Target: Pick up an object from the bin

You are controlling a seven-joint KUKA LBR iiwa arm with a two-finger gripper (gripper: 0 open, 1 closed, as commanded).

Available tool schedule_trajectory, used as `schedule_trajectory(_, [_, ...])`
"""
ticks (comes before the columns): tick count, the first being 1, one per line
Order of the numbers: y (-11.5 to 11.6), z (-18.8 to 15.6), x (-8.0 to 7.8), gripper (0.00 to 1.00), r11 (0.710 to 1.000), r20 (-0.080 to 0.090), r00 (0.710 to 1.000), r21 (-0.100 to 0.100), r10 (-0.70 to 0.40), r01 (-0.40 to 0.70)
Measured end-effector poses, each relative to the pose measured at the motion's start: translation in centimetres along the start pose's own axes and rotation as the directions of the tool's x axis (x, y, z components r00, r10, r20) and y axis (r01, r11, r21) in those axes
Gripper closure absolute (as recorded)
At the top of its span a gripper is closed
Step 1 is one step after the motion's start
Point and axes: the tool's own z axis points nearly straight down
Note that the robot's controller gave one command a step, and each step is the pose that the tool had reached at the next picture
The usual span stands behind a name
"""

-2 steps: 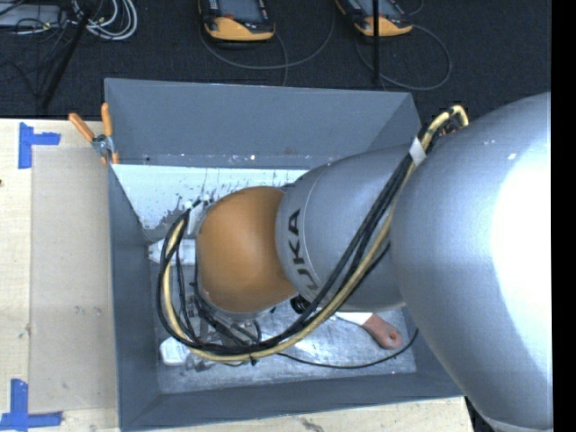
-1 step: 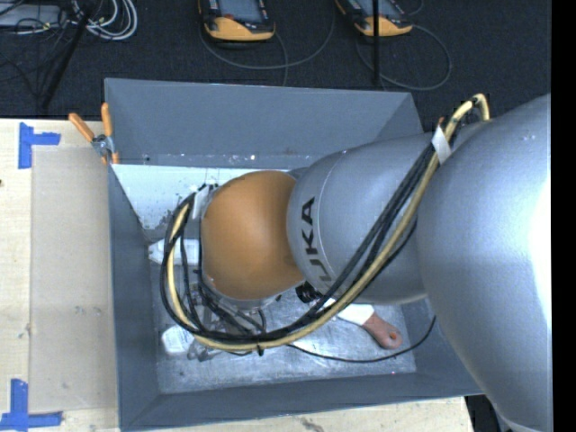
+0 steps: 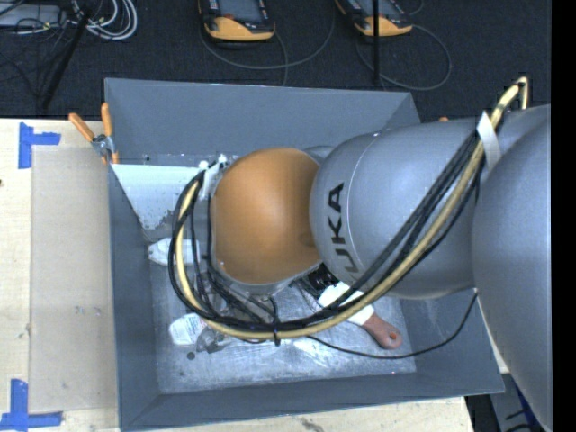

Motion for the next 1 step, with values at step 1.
schedule_trajectory(1, [-0.05,-4.54,-0.46,1.00,1.000,0.010,1.000,-0.002,0.014,-0.014])
